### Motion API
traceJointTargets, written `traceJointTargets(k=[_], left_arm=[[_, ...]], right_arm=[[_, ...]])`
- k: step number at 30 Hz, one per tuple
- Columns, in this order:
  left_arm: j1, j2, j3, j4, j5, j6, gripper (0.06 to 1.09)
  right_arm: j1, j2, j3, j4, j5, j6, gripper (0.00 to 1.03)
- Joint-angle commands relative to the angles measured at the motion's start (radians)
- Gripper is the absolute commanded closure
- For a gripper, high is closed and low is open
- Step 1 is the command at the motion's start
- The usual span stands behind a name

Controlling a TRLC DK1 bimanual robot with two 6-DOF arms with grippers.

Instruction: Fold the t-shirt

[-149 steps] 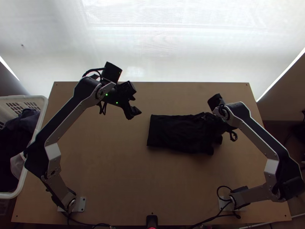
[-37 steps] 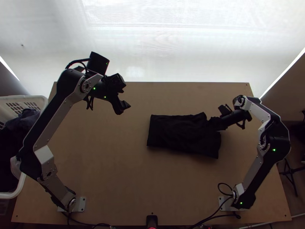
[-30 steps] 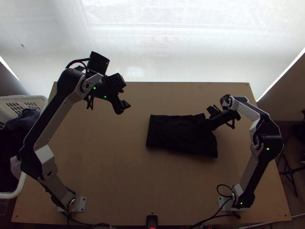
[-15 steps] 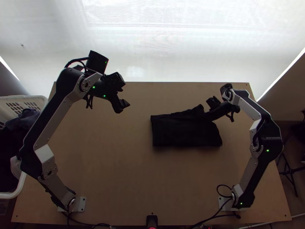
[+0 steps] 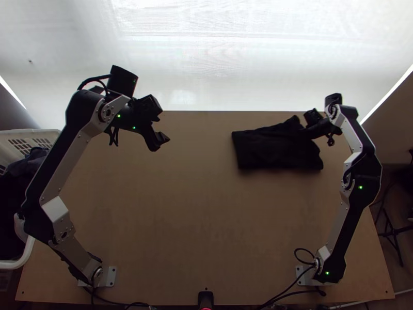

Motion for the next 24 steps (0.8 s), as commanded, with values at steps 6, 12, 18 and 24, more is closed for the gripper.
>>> traceJointTargets(k=[6, 12, 18, 24], left_arm=[[0.029, -0.038, -0.028, -0.009, 0.002, 0.014, 0.1], [0.058, -0.047, -0.03, -0.012, 0.008, 0.03, 0.1], [0.066, -0.05, -0.028, -0.012, 0.011, 0.037, 0.1], [0.064, -0.05, -0.028, -0.012, 0.013, 0.029, 0.1]], right_arm=[[-0.154, 0.148, 0.315, -0.012, 0.129, -0.061, 1.0], [-0.197, 0.16, 0.313, 0.006, 0.187, -0.131, 1.0], [-0.206, 0.16, 0.315, 0.008, 0.188, -0.171, 1.0], [-0.206, 0.122, 0.272, 0.01, 0.282, -0.141, 0.04]])
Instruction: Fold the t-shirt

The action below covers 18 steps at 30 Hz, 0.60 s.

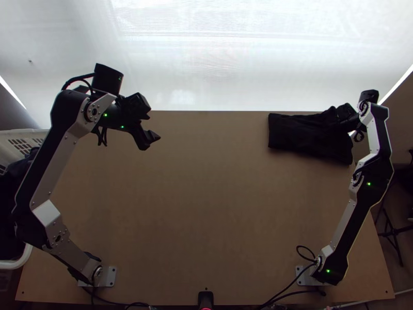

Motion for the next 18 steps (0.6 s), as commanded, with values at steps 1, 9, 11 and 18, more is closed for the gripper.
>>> traceJointTargets(k=[1, 9, 11, 18], left_arm=[[0.003, -0.004, 0.0, 0.0, 0.003, -0.009, 0.1], [0.037, -0.038, 0.006, 0.1, 0.006, -0.092, 0.1], [0.065, -0.07, 0.006, 0.17, 0.006, -0.16, 0.1], [0.203, -0.285, -0.042, 0.347, -0.1, -0.408, 0.1]], right_arm=[[-0.009, -0.065, -0.057, 0.001, 0.09, 0.02, 0.04], [0.016, -0.464, -0.216, 0.144, 0.091, 0.047, 0.04], [0.039, -0.566, -0.198, 0.144, 0.091, 0.09, 0.04], [0.201, -0.911, -0.218, 0.144, 0.078, 0.267, 0.04]])
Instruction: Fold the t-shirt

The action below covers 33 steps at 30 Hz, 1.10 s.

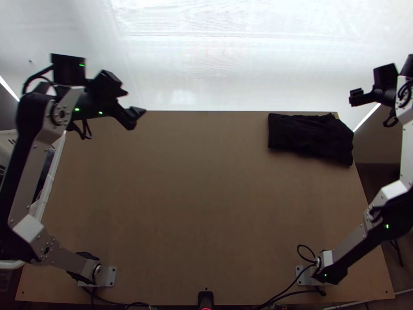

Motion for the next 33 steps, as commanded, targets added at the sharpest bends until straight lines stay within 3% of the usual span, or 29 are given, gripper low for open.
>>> traceJointTargets(k=[1, 6, 10, 12, 17, 21, 24, 26, 29, 32, 33], left_arm=[[0.117, -0.219, -0.084, 0.187, -0.117, -0.2, 0.1], [0.16, -0.535, -0.369, 0.415, -0.159, -0.193, 0.1], [0.22, -0.719, -0.557, 0.429, -0.159, -0.208, 0.1], [0.26, -0.822, -0.702, 0.51, -0.159, -0.196, 0.1], [0.291, -1.113, -1.112, 0.792, -0.159, -0.174, 0.1], [0.294, -1.396, -1.409, 0.846, -0.157, -0.183, 0.1], [0.291, -1.623, -1.621, 0.869, -0.156, -0.171, 0.1], [0.294, -1.62, -1.692, 0.874, -0.159, -0.156, 0.1], [0.303, -1.621, -1.836, 1.061, -0.146, -0.097, 0.1], [0.3, -1.61, -1.954, 1.224, -0.14, -0.116, 0.1], [0.3, -1.618, -1.965, 1.187, -0.128, -0.121, 0.1]], right_arm=[[0.141, -0.356, -0.072, 0.014, -0.011, 0.146, 0.04], [0.28, -0.619, -0.298, 0.04, -0.022, 0.256, 0.04], [0.36, -0.897, -0.641, 0.263, -0.054, 0.264, 0.04], [0.401, -1.02, -0.798, 0.398, -0.055, 0.262, 0.04], [0.391, -1.234, -1.146, 0.625, -0.048, 0.281, 0.04], [0.38, -1.52, -1.549, 0.766, -0.034, 0.281, 0.04], [0.354, -1.827, -1.872, 0.925, -0.034, 0.21, 0.04], [0.342, -1.845, -1.953, 0.965, -0.034, 0.193, 0.04], [0.317, -1.85, -2.034, 0.991, -0.048, 0.158, 0.04], [0.338, -1.834, -2.036, 0.936, -0.071, 0.173, 0.04], [0.358, -1.833, -2.036, 0.931, -0.075, 0.169, 0.04]])
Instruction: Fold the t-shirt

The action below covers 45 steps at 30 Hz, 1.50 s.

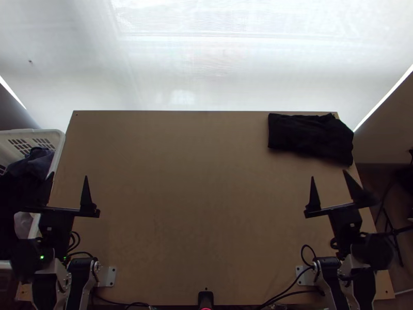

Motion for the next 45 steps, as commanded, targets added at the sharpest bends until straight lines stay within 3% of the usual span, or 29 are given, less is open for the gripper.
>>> traceJointTargets(k=[1, 5, 9, 12, 16, 18, 21, 22, 29, 45], left_arm=[[-0.01, -0.065, -0.286, 0.132, 0.06, 0.013, 0.1], [-0.097, 0.014, -0.287, 0.094, 0.061, 0.034, 0.1], [-0.122, 0.007, -0.287, -0.02, 0.071, 0.125, 0.1], [-0.127, -0.032, -0.287, -0.208, 0.169, 0.277, 0.1], [-0.088, -0.059, -0.284, -0.271, 0.206, 0.298, 0.1], [-0.087, -0.067, -0.283, -0.279, 0.213, 0.327, 0.1], [-0.079, -0.081, -0.28, -0.307, 0.213, 0.321, 0.1], [-0.081, -0.091, -0.28, -0.31, 0.213, 0.32, 0.1], [-0.084, -0.093, -0.28, -0.31, 0.213, 0.314, 0.1], [-0.082, -0.093, -0.28, -0.31, 0.213, 0.314, 0.1]], right_arm=[[0.042, -0.107, -0.19, 0.008, -0.033, -0.031, 0.04], [0.173, -0.113, -0.19, -0.115, -0.057, -0.134, 0.04], [0.277, -0.117, -0.19, -0.354, -0.06, -0.365, 0.04], [0.269, -0.117, -0.186, -0.437, -0.062, -0.395, 0.04], [0.265, -0.119, -0.18, -0.507, -0.062, -0.399, 0.04], [0.266, -0.119, -0.174, -0.567, -0.062, -0.468, 0.04], [0.262, -0.119, -0.158, -0.803, -0.062, -0.603, 0.04], [0.256, -0.117, -0.157, -0.805, -0.057, -0.618, 0.04], [0.094, -0.12, -0.157, -0.803, -0.059, -0.615, 0.04], [0.093, -0.12, -0.157, -0.803, -0.059, -0.615, 0.04]])
